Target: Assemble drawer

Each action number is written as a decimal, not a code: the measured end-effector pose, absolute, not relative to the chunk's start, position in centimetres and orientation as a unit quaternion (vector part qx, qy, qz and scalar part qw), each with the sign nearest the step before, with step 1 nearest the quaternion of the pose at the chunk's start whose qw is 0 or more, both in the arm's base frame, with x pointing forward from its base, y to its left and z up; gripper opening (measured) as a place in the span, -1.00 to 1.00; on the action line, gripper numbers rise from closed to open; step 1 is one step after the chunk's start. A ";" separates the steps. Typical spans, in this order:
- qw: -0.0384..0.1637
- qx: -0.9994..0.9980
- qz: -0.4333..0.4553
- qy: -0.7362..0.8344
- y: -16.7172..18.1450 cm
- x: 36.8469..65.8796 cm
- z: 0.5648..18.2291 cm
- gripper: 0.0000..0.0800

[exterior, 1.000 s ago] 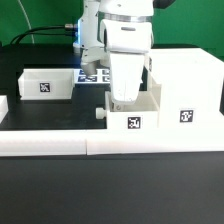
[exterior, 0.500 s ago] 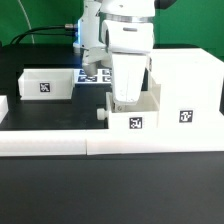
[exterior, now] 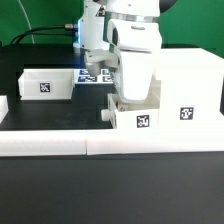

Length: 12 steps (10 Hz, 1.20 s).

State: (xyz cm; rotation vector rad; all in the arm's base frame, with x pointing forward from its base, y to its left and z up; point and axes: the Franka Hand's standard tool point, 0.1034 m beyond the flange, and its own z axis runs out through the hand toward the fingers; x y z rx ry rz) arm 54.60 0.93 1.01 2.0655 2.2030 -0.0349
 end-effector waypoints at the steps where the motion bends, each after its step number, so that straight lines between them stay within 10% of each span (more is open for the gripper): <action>1: 0.061 0.683 -0.012 0.728 0.9 54.6 1.0 -0.89; 7: 0.058 0.729 -0.015 0.682 0.9 54.4 0.9 -0.89; 12: 0.058 0.730 -0.022 0.681 0.6 54.5 2.1 0.46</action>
Offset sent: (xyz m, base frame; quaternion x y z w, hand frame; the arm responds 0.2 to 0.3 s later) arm 0.0059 0.0256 -0.0026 -0.0213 0.0096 0.0956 0.9951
